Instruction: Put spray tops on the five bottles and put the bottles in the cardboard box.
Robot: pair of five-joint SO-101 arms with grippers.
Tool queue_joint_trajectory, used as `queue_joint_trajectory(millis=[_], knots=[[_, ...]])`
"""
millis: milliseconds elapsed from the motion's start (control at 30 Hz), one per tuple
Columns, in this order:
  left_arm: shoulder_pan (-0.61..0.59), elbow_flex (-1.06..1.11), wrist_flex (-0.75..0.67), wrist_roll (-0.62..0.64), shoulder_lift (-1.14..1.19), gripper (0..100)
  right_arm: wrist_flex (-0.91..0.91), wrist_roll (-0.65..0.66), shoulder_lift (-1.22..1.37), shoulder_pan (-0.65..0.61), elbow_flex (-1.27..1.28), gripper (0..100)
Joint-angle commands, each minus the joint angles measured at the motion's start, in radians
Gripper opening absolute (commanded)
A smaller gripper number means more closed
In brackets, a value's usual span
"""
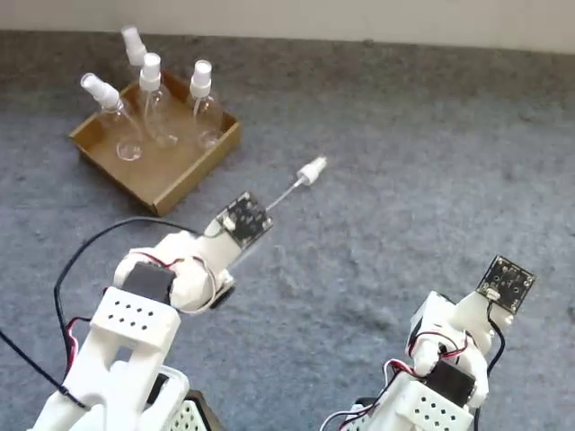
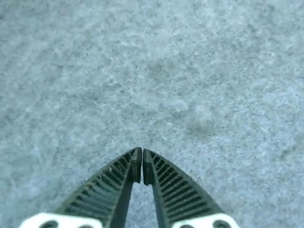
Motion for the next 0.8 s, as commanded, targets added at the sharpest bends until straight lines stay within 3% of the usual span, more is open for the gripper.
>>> queue_joint_trajectory(millis=[0, 333, 567, 767], knots=[[-0.035, 0.047, -0.028, -0.061, 0.045, 5, 0.005, -0.008, -0.013, -0.008, 0.145, 0.5], [-0.036, 0.048, -0.063, -0.084, 0.266, 6, 0.005, -0.008, -0.013, -0.008, 0.145, 0.5], [-0.036, 0.048, -0.078, -0.083, 0.343, 28, 0.005, -0.008, -0.013, -0.004, 0.145, 0.5], [-0.036, 0.018, -0.078, -0.081, 0.341, 34, -0.004, -0.008, -0.013, -0.010, 0.145, 0.5]])
